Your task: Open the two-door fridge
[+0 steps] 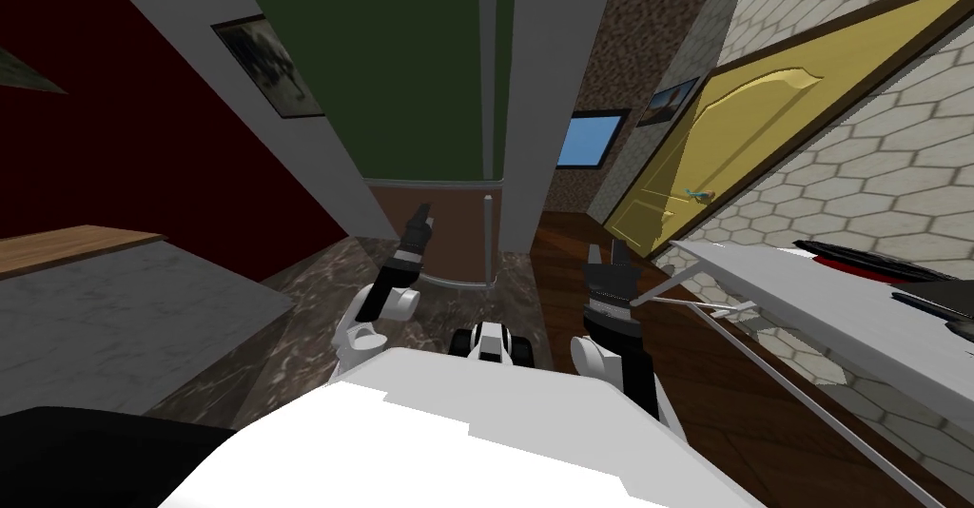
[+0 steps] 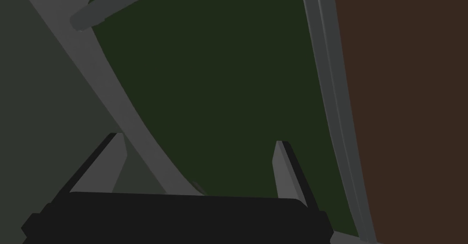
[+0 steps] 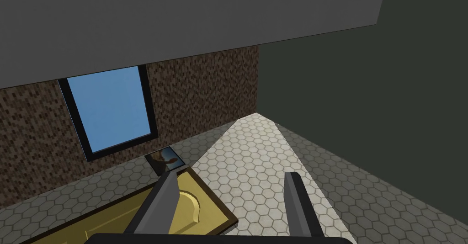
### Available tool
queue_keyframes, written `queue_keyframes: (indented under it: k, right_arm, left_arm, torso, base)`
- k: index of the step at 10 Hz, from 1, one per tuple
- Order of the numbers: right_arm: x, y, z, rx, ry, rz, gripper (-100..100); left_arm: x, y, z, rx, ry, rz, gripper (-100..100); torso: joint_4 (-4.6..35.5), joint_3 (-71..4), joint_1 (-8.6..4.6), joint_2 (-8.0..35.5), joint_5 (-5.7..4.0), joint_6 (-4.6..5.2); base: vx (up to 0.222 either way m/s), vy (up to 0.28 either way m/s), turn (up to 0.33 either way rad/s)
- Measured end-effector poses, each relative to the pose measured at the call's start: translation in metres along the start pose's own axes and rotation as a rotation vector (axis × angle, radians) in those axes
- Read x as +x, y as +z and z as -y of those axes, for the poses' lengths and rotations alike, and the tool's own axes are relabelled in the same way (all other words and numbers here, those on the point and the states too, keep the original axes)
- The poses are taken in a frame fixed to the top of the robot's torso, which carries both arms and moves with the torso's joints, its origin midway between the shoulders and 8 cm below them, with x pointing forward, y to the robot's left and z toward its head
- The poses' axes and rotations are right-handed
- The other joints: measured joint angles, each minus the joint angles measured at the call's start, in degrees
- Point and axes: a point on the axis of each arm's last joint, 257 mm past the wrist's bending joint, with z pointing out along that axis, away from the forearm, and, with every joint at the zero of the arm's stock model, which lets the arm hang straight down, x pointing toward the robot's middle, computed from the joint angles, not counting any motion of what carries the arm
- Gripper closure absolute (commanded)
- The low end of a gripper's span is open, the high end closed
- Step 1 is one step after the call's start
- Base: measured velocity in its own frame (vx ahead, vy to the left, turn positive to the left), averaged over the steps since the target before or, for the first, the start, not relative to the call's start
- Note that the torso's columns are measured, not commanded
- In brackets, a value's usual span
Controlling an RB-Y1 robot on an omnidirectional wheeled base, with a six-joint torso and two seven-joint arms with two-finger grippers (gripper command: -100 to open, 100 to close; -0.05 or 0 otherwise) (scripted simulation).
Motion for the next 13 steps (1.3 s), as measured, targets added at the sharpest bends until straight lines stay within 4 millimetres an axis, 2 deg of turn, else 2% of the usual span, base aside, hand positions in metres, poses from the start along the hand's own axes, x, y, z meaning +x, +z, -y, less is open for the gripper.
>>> queue_keyframes:
  k: [13]
  right_arm:
    - [0.000, 0.000, 0.000, 0.000, 0.000, 0.000, 0]
  left_arm:
    - [0.015, 0.038, 0.012, -0.073, 0.042, -0.059, -100]
  torso:
    - [0.01, 0.01, -0.01, 0.00, 0.00, 0.02]
  base:
    - [0.038, -0.014, -0.029]
